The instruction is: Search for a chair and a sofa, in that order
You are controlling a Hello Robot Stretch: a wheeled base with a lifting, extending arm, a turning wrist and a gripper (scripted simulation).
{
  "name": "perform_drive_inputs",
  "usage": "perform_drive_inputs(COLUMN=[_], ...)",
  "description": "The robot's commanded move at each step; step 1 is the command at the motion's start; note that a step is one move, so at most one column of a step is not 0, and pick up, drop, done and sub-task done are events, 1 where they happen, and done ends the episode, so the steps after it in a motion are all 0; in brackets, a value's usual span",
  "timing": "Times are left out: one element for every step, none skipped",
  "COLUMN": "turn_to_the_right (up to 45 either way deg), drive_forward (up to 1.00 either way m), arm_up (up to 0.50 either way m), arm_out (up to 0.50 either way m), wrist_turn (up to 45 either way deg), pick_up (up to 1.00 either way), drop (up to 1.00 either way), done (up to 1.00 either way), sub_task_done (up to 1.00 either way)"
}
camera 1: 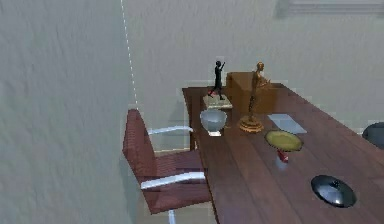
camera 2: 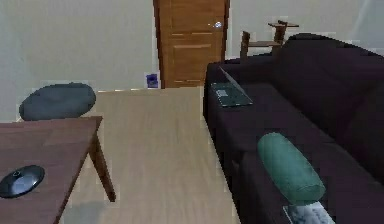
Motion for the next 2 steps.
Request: perform_drive_inputs(turn_to_the_right=[0.0, 0.0], drive_forward=[0.10, 0.00], arm_up=[0.00, 0.00], arm_out=[0.00, 0.00], wrist_turn=[0.0, 0.0], pick_up=[0.00, 0.00], drop=[0.00, 0.00], done=[0.00, 0.00], sub_task_done=[0.00, 1.00])
